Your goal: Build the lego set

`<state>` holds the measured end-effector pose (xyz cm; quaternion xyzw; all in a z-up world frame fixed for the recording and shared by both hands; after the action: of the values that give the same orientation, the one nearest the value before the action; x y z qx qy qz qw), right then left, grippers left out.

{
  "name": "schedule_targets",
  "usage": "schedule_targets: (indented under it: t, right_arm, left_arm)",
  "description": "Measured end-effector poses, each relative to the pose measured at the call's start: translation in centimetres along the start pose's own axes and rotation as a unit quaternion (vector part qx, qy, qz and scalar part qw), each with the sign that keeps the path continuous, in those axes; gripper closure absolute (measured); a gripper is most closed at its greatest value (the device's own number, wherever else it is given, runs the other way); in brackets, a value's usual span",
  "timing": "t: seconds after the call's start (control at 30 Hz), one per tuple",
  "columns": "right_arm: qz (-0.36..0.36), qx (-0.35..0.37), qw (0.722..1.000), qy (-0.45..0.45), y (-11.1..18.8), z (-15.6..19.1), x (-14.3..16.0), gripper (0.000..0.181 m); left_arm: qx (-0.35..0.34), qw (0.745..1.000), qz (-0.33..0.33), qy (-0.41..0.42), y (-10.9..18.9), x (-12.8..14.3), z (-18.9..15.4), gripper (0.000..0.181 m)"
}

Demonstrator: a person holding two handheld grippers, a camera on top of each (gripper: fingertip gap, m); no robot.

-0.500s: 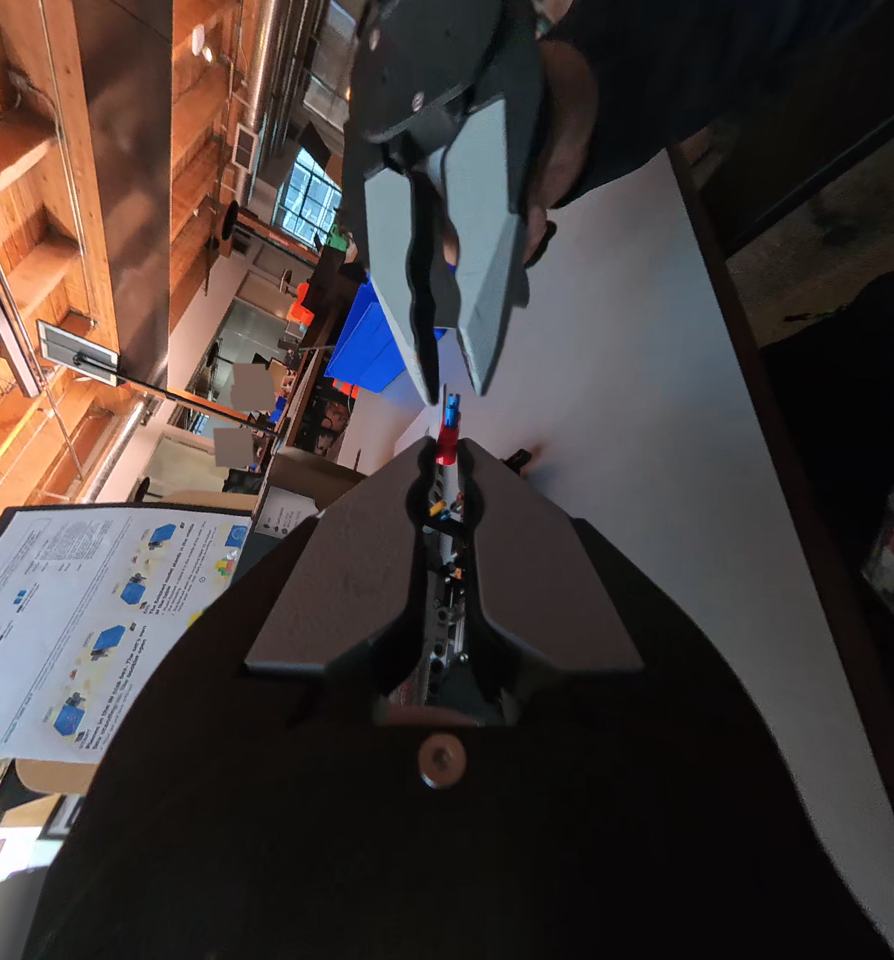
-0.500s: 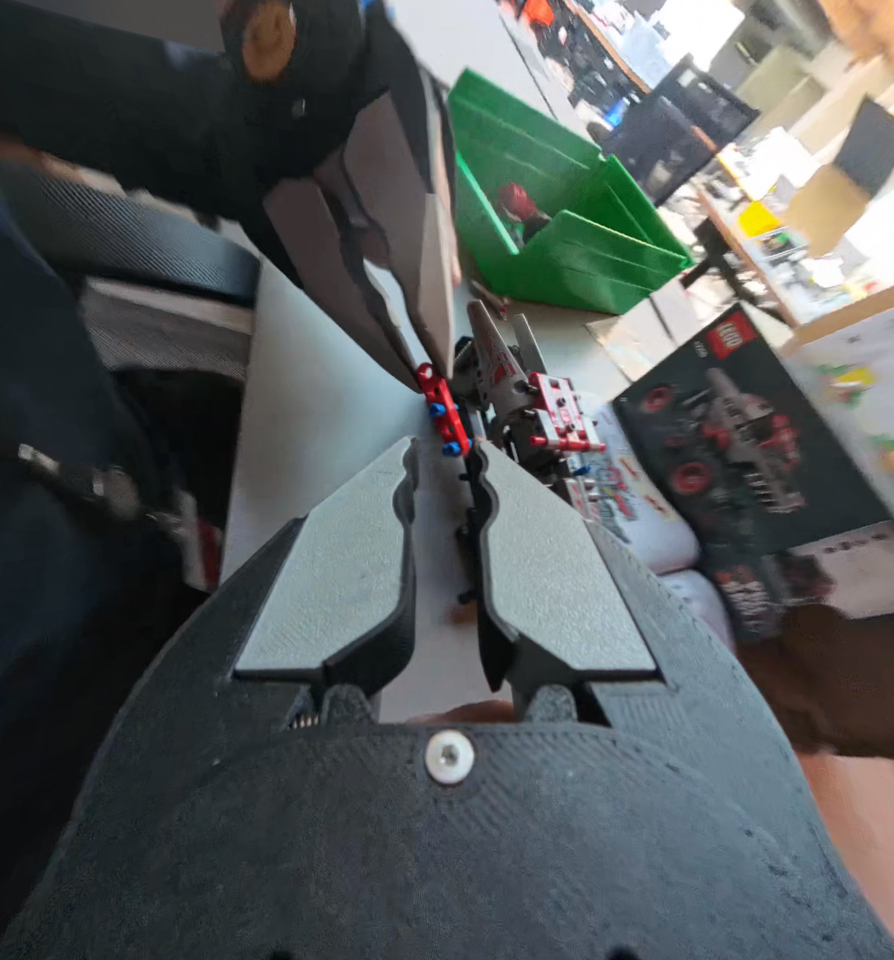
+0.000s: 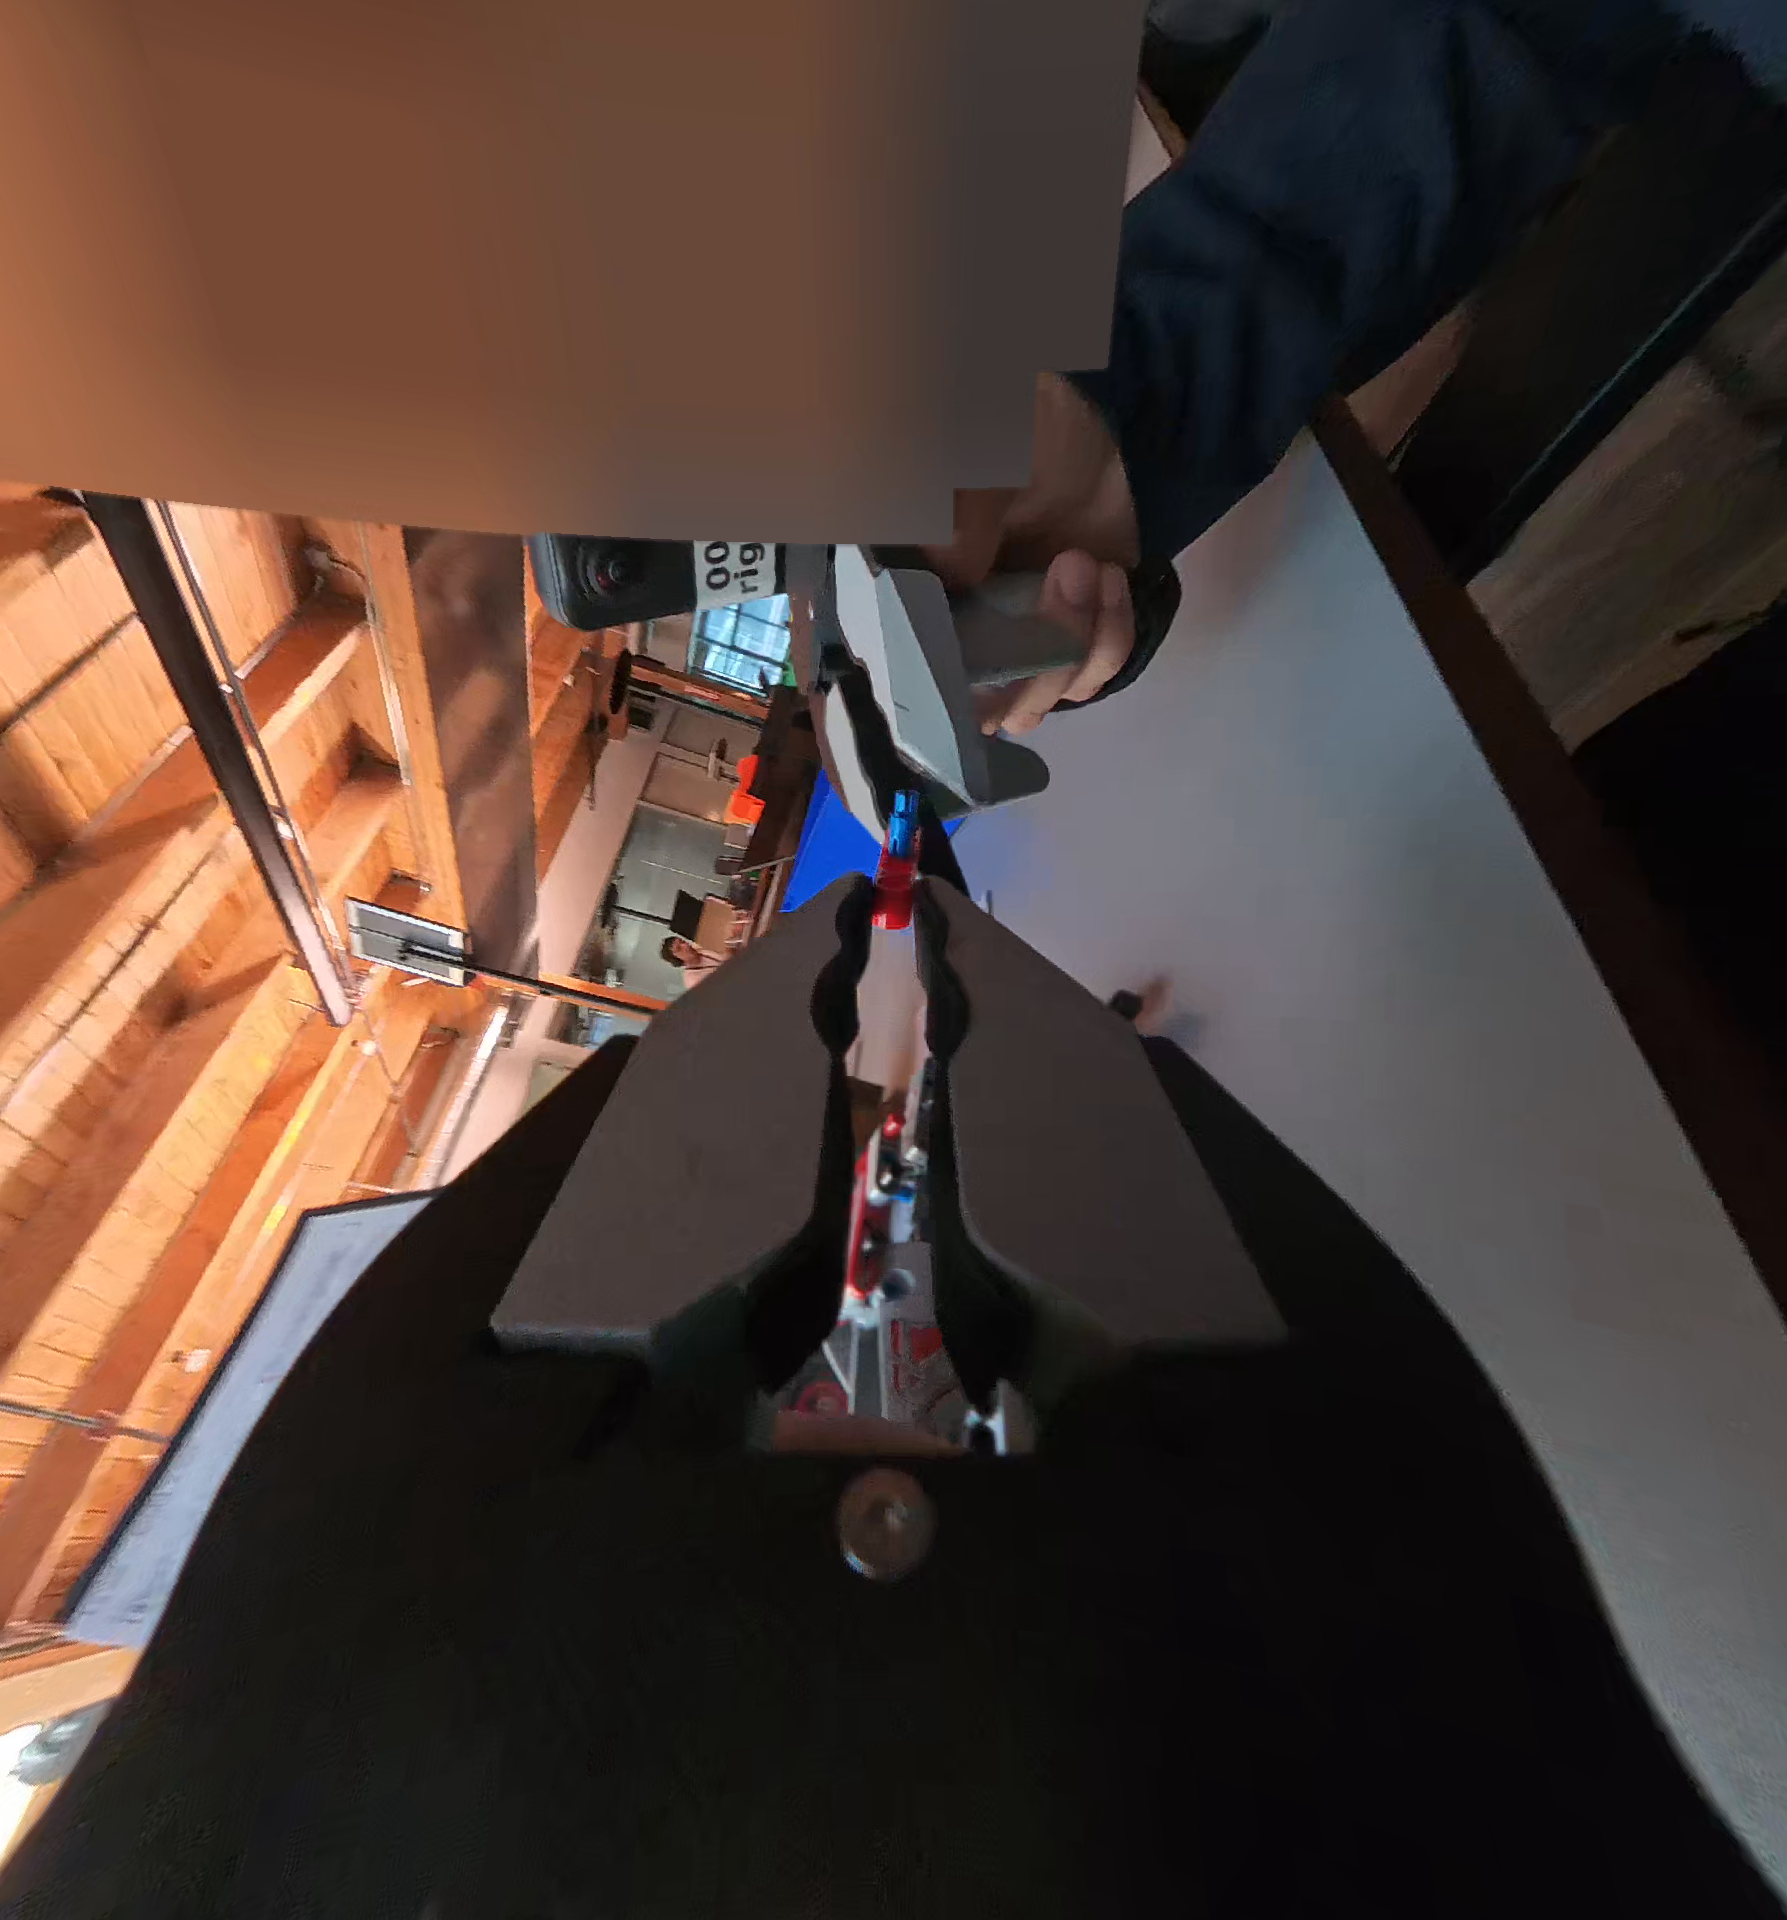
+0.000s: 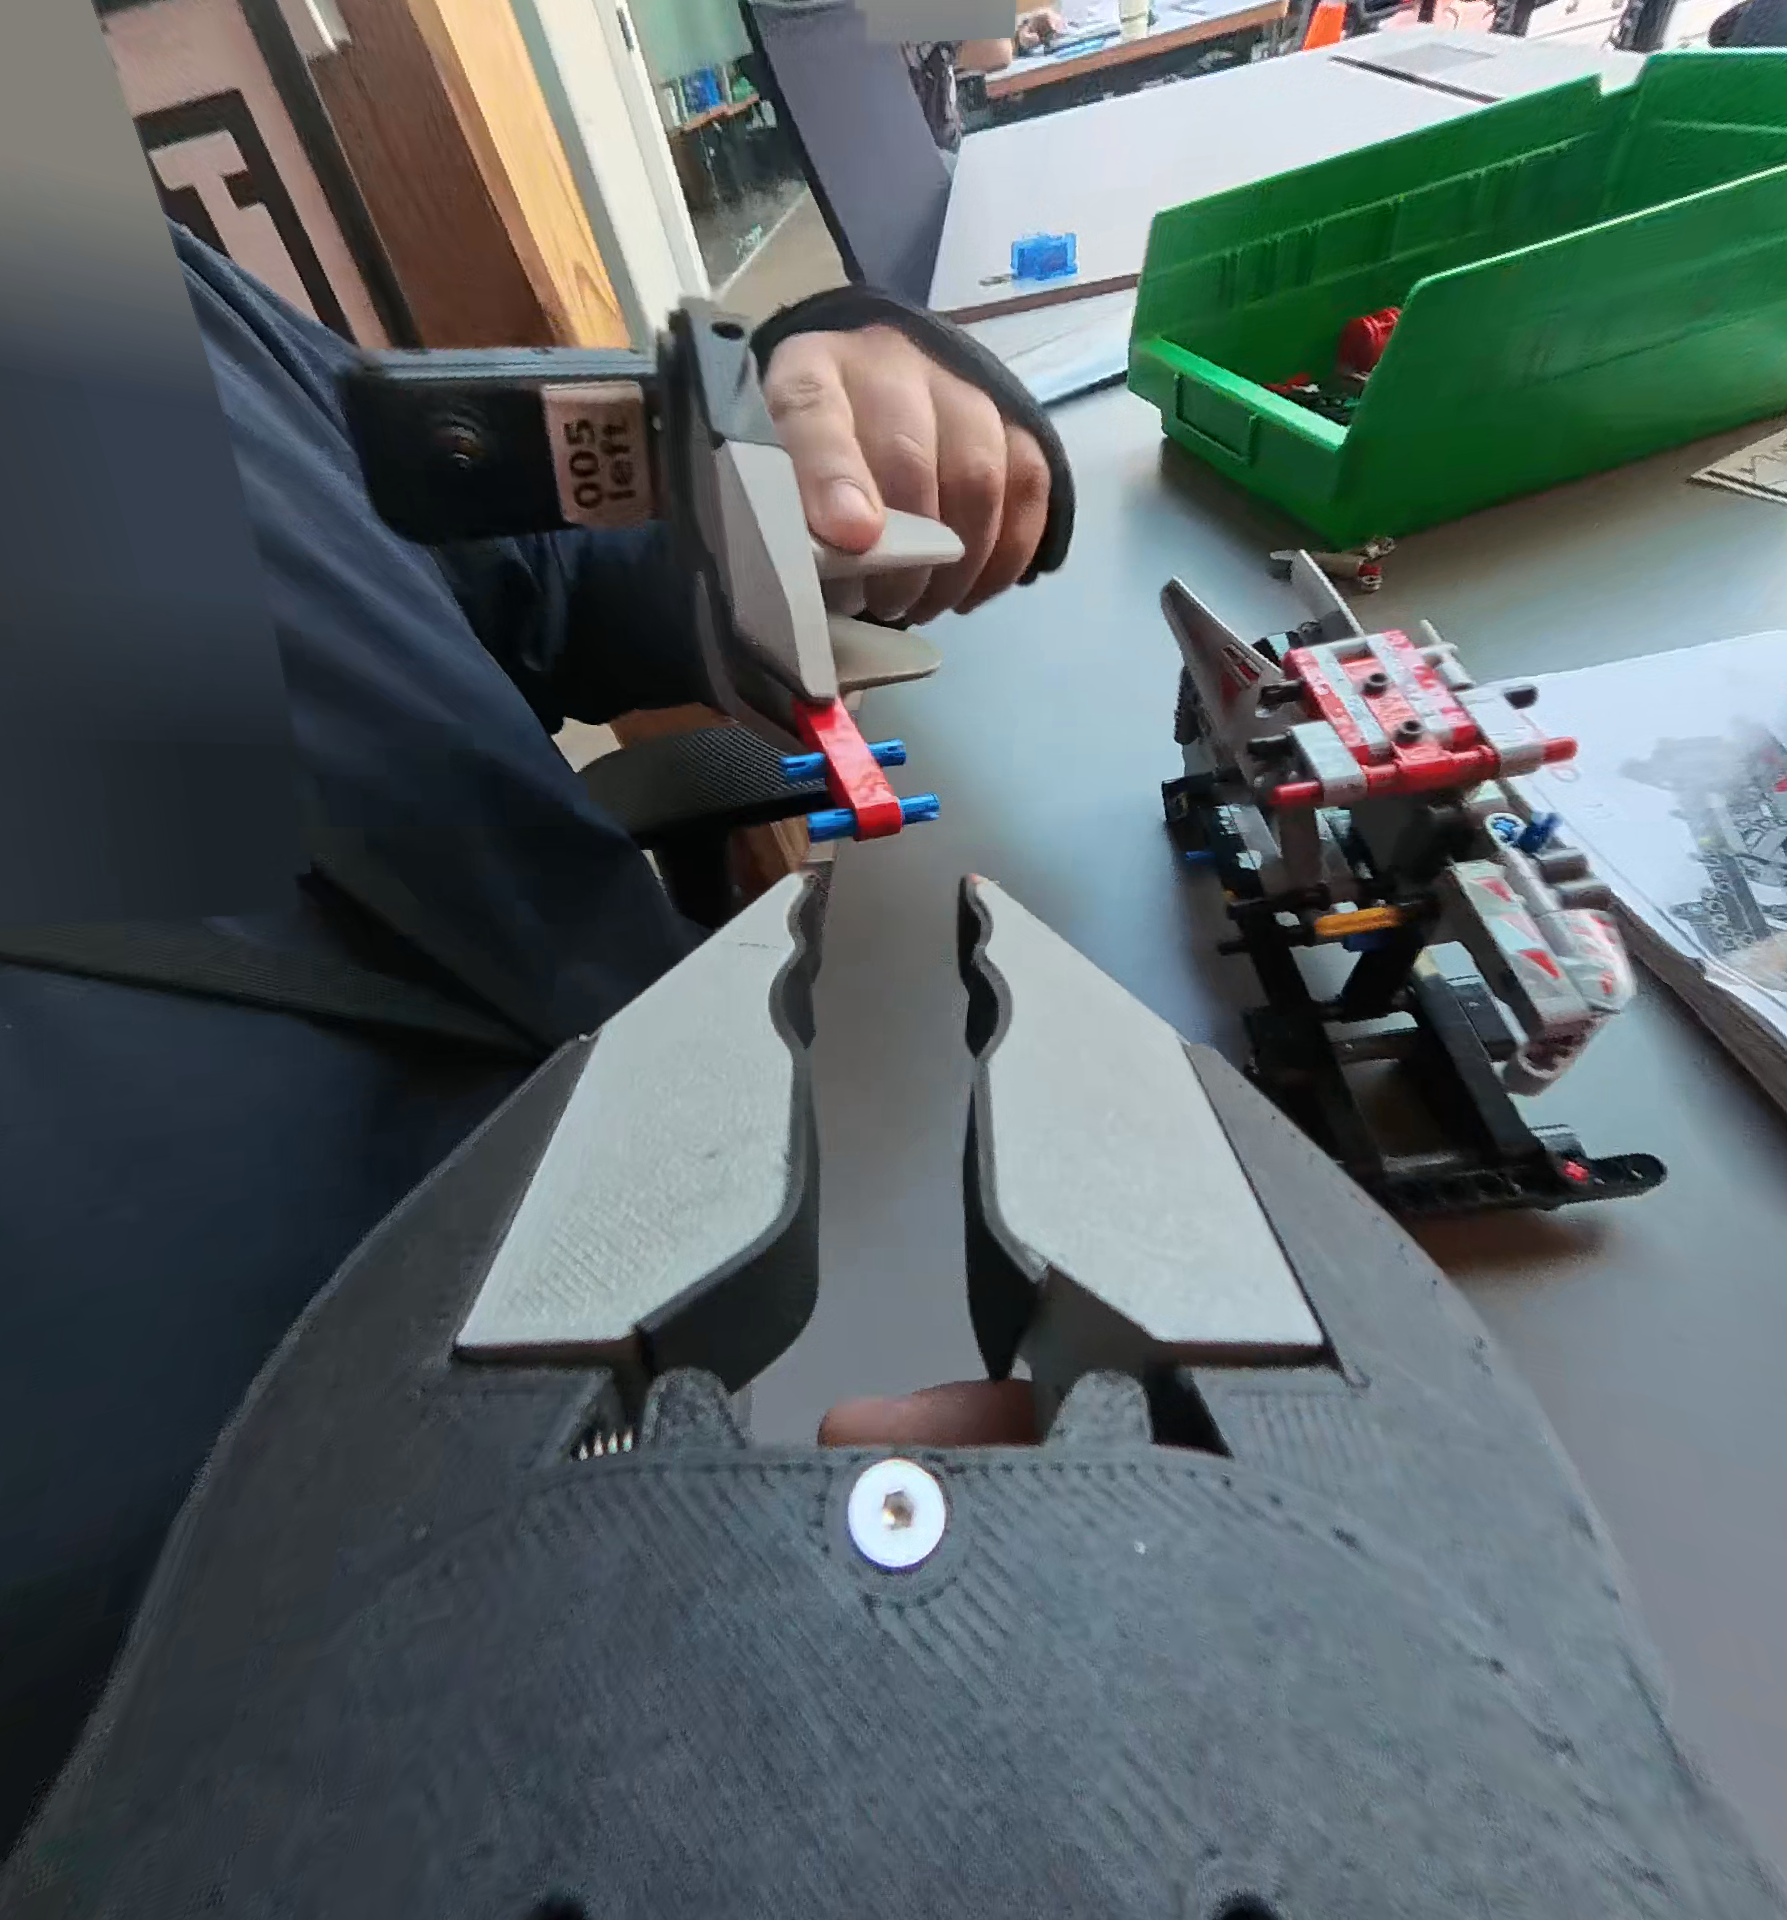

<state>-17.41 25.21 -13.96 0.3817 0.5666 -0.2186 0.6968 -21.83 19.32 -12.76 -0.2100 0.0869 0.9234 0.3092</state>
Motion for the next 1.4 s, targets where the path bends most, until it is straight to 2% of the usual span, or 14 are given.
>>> schedule_targets:
  t: [0.1,0.27,0.47,0.53,0.67,0.8,0.93,1.0,1.17,1.3,1.4]
  right_arm:
    - [0.008,0.023,0.997,0.068,0.1,0.2,-0.2,0.154]
    - [0.022,0.023,0.991,0.133,0.2,1.3,-1.4,0.149]
    - [0.068,0.052,0.971,0.222,0.0,1.9,-1.9,0.158]
    - [0.102,0.078,0.955,0.269,-0.3,2.1,-1.9,0.158]
    - [0.158,0.157,0.902,0.370,-0.9,1.9,-1.9,0.163]
    - [0.201,0.224,0.833,0.465,-1.5,1.6,-1.5,0.176]
    - [0.223,0.276,0.767,0.535,-1.8,1.3,-1.4,0.177]
    - [0.217,0.291,0.758,0.542,-2.0,1.1,-1.5,0.177]
    - [0.199,0.323,0.762,0.525,-1.5,-0.2,-1.3,0.177]
    - [0.207,0.387,0.736,0.514,0.2,-3.1,-0.3,0.177]
    - [0.227,0.422,0.699,0.531,1.1,-5.1,0.9,0.177]
  left_arm:
    - [0.002,1.000,-0.005,-0.027,-0.1,-0.5,-0.3,0.177]
    - [0.007,1.000,-0.023,-0.010,-0.1,-0.8,-0.4,0.177]
    - [0.015,1.000,-0.013,-0.003,-0.3,-0.3,-0.7,0.177]
    - [0.017,0.999,-0.011,0.024,-0.3,0.1,-0.5,0.177]
    - [0.012,0.999,-0.023,0.048,-0.3,0.2,-0.2,0.177]
    - [0.020,0.997,-0.029,0.062,-0.5,0.3,-0.4,0.177]
    - [0.013,0.995,-0.033,0.089,-0.4,0.7,-0.2,0.177]
    - [0.007,0.994,-0.038,0.106,-0.4,0.9,0.0,0.177]
    - [-0.017,0.987,-0.006,0.159,-0.4,2.1,0.6,0.177]
    - [-0.042,0.970,-0.014,0.238,1.1,3.0,2.4,0.163]
    - [-0.095,0.952,-0.033,0.289,3.7,4.1,4.7,0.164]
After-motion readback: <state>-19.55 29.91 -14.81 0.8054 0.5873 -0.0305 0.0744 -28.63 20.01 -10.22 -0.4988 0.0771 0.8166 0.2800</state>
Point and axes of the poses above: each gripper's, where its closed fingertips meet, y back along the fingers, x out of its underside, z = x × y across the jaws, the point moved 3 cm from there along y, back along the fingers, and after that the axes turned 7 degrees about y, right-handed, at the moved point
